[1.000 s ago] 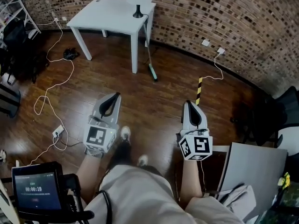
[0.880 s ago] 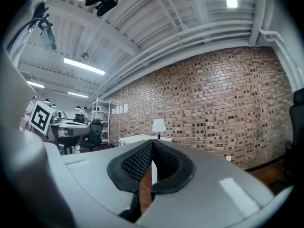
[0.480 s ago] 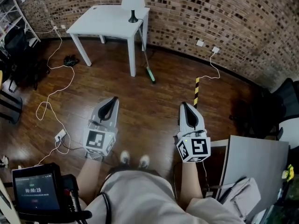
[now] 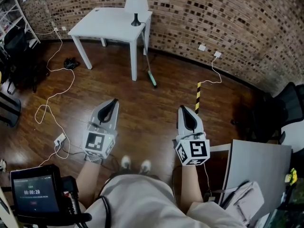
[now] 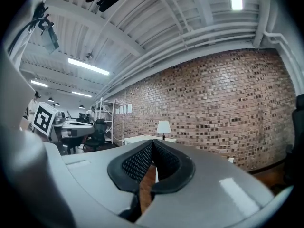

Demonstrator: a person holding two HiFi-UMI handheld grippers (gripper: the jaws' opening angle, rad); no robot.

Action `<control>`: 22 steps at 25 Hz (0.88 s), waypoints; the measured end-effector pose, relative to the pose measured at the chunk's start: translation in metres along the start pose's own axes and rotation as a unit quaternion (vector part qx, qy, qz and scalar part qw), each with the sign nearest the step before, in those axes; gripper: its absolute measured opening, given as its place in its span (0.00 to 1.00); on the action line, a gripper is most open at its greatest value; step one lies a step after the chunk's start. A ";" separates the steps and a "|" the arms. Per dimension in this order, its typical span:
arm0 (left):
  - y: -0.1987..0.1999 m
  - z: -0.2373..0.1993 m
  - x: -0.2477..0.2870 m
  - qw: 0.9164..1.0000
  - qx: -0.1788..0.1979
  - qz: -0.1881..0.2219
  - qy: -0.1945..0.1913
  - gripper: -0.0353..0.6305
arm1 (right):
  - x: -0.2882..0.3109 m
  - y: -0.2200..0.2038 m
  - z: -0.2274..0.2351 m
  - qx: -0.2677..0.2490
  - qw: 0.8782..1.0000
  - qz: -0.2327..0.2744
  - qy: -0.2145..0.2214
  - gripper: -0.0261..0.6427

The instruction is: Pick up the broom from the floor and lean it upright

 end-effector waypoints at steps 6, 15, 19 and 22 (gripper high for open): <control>-0.001 -0.009 0.002 1.000 -0.004 -0.002 -0.004 0.05 | 0.010 -0.001 -0.007 0.001 1.000 -0.001 -0.005 0.06; 0.001 -0.020 0.004 1.000 -0.002 0.000 -0.013 0.05 | 0.018 0.003 -0.013 0.000 1.000 -0.002 -0.016 0.06; -0.002 -0.022 0.002 1.000 -0.001 -0.003 -0.020 0.05 | 0.020 0.000 -0.016 0.000 1.000 -0.005 -0.022 0.06; -0.006 -0.022 0.000 1.000 -0.003 -0.005 -0.022 0.05 | 0.021 0.000 -0.018 -0.004 1.000 -0.009 -0.020 0.06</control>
Point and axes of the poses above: the fingertips, and each gripper's own axes: x forward along the fingers, z to its right, y out of its top, the point moved 3 cm from there along -x, backward along the fingers, and after that the axes turned 15 degrees about y, right-handed, at the moved point
